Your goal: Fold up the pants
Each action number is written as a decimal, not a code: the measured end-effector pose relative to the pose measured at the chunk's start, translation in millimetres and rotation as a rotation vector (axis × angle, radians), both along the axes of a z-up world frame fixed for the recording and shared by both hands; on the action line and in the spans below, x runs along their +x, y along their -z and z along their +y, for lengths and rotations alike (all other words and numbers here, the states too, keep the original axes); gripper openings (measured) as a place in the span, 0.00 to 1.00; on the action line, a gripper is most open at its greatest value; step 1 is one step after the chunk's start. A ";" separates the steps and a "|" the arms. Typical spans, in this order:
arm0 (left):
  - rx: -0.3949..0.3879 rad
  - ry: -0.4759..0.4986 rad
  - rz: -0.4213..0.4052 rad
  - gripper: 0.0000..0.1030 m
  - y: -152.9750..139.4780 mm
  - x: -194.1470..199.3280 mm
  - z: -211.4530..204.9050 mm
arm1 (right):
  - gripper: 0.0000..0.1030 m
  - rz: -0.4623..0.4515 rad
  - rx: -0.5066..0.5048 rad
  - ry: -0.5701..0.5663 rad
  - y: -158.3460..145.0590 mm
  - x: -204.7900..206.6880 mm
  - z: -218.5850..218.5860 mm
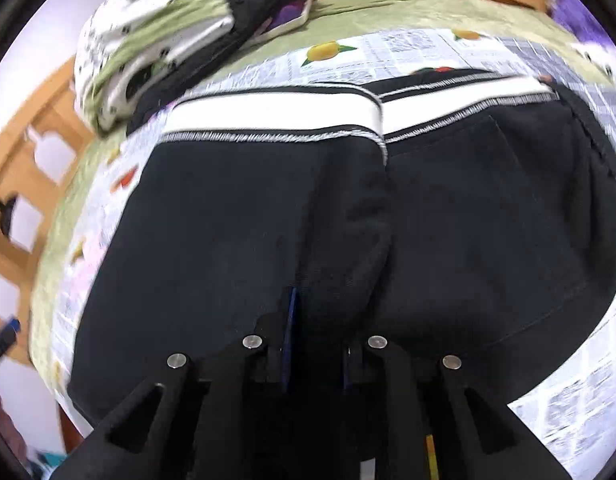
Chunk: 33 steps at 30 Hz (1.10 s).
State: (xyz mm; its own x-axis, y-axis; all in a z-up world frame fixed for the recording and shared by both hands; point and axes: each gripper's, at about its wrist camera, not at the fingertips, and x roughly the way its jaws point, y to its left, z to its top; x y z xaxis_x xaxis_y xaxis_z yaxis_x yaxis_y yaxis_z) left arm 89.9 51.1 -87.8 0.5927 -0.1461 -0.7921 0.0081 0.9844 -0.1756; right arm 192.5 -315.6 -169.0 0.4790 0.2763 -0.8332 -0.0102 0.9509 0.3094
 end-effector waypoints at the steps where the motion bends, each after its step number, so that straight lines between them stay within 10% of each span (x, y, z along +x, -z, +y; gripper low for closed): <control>1: -0.001 0.001 0.001 0.53 -0.3 0.2 -1.1 | 0.18 0.026 0.007 -0.009 2.9 1.9 -0.1; 8: -0.008 0.031 0.033 0.53 0.4 7.4 -16.7 | 0.10 0.039 0.046 -0.021 1.4 5.8 -5.6; 15: -0.076 0.057 0.071 0.54 -1.0 21.4 -21.2 | 0.08 -0.246 -0.015 -0.052 -79.2 -10.3 -18.7; 21: -0.057 0.083 0.054 0.55 -1.4 41.9 -34.7 | 0.09 -0.313 -0.172 -0.052 -135.2 14.2 -83.1; 27: -0.045 0.150 0.090 0.55 14.3 67.4 -67.3 | 0.08 -0.110 -0.316 0.020 -69.2 54.1 -160.8; 33: -0.014 0.225 0.073 0.55 14.2 78.8 -92.3 | 0.08 -0.137 -0.183 0.085 -40.9 29.0 -208.4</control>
State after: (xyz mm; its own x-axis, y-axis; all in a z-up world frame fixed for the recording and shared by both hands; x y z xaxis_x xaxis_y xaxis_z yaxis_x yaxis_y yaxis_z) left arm 168.8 -41.2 -102.1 0.4849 -0.2796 -0.8287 0.2137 0.9567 -0.1977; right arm 221.5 -524.0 -128.2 0.6062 0.0810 -0.7911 0.0420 0.9902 0.1335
